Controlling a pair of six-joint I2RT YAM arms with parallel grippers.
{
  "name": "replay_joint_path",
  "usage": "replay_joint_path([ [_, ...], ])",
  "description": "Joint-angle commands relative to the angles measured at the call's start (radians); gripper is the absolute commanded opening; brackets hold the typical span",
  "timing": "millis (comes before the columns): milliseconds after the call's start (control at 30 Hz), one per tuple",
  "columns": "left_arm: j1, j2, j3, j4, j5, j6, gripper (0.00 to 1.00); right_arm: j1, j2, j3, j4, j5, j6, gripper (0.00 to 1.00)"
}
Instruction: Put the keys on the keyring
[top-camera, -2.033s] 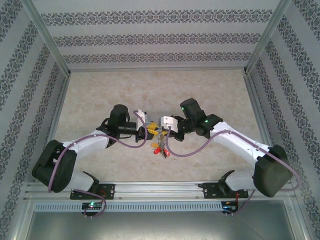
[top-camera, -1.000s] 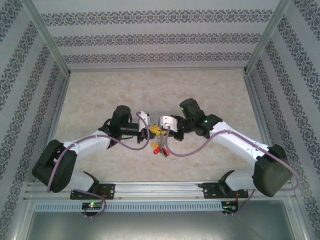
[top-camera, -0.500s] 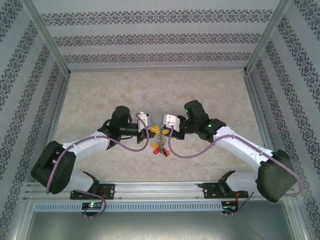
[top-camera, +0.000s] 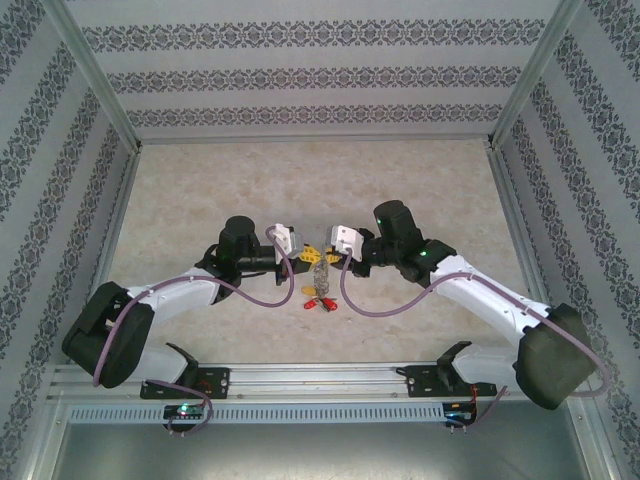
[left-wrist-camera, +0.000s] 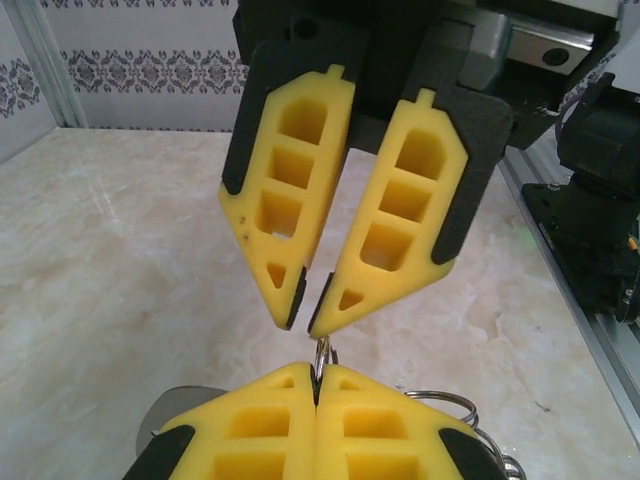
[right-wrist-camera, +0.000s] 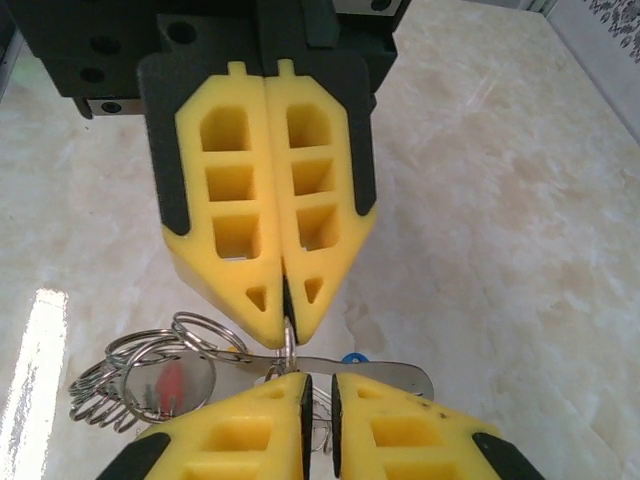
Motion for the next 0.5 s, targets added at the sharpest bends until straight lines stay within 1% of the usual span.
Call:
replay_joint_path([
  [0,-0.01,0.007,-0.013,0.141,0.019,-0.046,0.0,-0.003,0.016,0.022,-0.017,-0.039,0.012,0.16],
  [100,-0.008,0.015,-0.023,0.176,0.021,-0.068,0.0,-0.003,0.01,0.01,-0.011,-0.052,0.017,0.18],
  [167,-0.009,0.019,-0.031,0.191,0.02,-0.074,0.0,-0.003,0.009,0.011,-0.017,-0.053,0.017,0.19],
  [267,-0.01,0.026,-0.032,0.192,0.023,-0.074,0.0,-0.012,-0.016,0.002,-0.012,-0.039,0.028,0.22],
  [333,-0.008,0.027,-0.034,0.195,0.022,-0.074,0.0,-0.02,-0.039,-0.008,0.022,-0.014,0.066,0.21],
  [467,-0.009,0.028,-0.038,0.212,0.022,-0.072,0.0,-0.025,-0.069,-0.007,0.011,-0.04,0.08,0.23],
])
